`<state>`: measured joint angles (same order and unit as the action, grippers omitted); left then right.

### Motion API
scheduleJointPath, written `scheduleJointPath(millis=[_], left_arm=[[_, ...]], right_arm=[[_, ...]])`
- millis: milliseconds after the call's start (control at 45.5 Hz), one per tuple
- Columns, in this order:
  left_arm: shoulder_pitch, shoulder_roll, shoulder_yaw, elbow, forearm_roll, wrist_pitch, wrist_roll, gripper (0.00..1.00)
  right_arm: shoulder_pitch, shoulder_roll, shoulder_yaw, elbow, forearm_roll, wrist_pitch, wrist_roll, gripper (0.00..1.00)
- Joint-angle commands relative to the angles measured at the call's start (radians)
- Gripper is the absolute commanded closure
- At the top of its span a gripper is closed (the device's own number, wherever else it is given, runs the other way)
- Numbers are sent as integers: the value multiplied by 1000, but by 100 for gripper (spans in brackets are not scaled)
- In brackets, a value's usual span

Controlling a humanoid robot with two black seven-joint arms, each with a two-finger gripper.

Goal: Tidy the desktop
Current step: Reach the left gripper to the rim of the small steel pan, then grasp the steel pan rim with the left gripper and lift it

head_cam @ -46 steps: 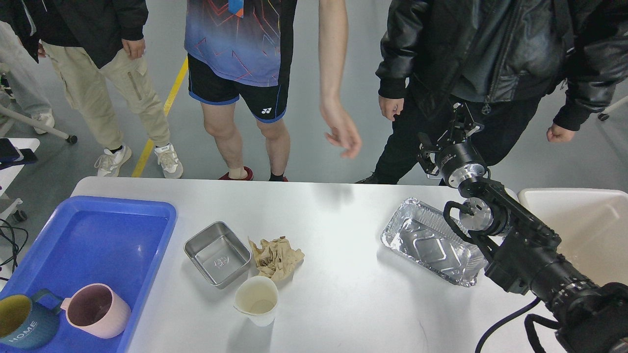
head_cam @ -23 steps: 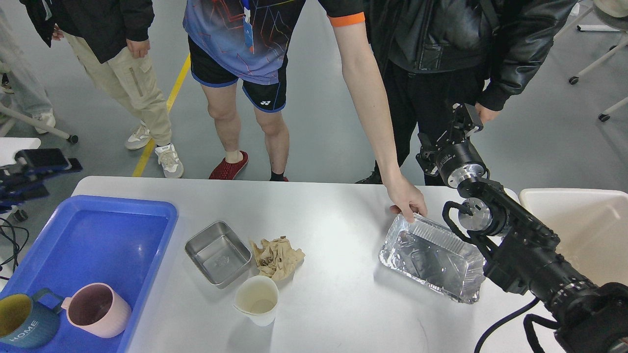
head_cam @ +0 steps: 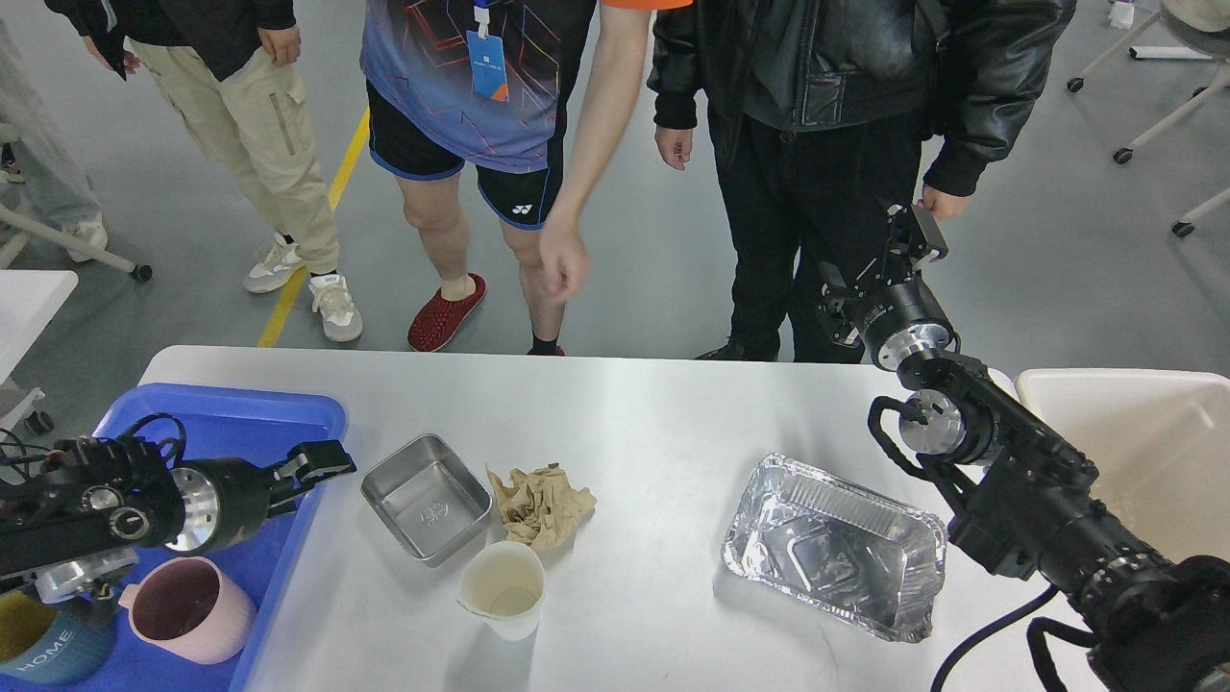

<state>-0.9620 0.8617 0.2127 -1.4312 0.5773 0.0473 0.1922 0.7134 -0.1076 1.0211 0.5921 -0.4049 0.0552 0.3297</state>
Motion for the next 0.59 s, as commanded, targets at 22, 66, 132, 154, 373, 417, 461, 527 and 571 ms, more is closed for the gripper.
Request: scheduleJointPath(millis=[22,66,132,154,373,417,461,527,571], left_arm=[[58,-108,-35,90,-17,16,7,16],[72,-139,-35,119,-28,17,15,16],[95,-190,-35,170,-59,19,29,16],[101,-208,-33,188,-71,20,30,17],[117,-328,-35,311,-106,55,27,18],[114,-352,-35,324,-106,62,29,21],[111,-380,-36,334,-106,69,29,24],[111,-412,-36,351,-106,74,30,32],[109,-421,-35,360,-108,74,33,40]], right_arm=[[-2,0,0,0,0,0,0,0],[-2,0,0,0,0,2,0,0],[-2,-1,0,0,0,0,0,0],[-3,-1,-1,-2,0,2,0,0],[-9,-1,0,-2,0,2,0,0],[-9,-1,0,-2,0,2,0,0],[-9,0,-1,-2,0,2,0,0],[-12,-1,-1,-2,0,2,0,0],[-15,-1,-1,-2,0,2,0,0]])
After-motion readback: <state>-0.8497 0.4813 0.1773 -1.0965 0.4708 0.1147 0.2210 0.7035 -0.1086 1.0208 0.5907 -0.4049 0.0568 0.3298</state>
